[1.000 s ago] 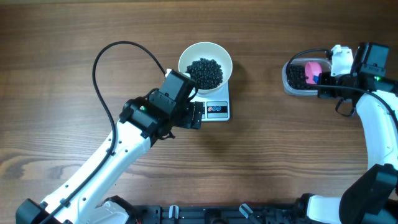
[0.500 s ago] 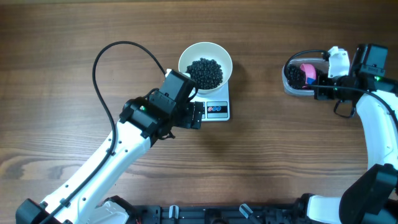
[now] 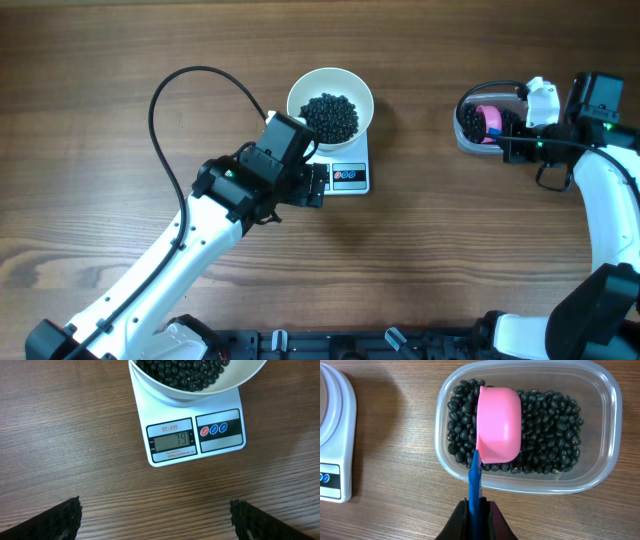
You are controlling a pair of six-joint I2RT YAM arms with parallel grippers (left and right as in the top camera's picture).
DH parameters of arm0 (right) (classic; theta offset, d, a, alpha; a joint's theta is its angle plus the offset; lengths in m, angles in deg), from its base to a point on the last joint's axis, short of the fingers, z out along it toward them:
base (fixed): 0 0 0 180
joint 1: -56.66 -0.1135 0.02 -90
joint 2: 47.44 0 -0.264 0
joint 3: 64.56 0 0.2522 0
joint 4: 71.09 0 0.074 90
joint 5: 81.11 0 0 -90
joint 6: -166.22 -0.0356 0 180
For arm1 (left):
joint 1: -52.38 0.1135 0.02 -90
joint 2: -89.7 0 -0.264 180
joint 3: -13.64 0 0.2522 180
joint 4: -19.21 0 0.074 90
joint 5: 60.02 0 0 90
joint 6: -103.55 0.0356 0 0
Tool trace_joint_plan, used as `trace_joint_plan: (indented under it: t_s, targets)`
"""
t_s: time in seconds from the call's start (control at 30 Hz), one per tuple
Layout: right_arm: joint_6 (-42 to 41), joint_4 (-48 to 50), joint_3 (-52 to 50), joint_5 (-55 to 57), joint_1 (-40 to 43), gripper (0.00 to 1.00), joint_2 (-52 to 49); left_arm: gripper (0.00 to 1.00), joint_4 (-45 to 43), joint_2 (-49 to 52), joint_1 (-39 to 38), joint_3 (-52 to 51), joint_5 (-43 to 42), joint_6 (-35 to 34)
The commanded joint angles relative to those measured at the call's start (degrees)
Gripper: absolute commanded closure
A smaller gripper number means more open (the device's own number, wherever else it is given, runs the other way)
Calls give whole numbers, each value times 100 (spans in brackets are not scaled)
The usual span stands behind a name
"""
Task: Scoop item into bowl and weigh 150g on scale
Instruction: 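Dip the scoop into the beans and drag it through the tub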
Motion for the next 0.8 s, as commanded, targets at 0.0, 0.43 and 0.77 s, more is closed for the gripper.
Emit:
trace_joint_plan:
  t_s: [0.0,0.43,0.77]
  targets:
    - [122,-103,46,-542,76,96,-76,0,-15,46,48,-37,-31,87]
    - [-101,-256,46,-1364,555,96,-76,0,-15,46,48,-37,-31,87]
    - [-459,-251,46,-1362,557,96,-258,0,-15,46,48,-37,-31,87]
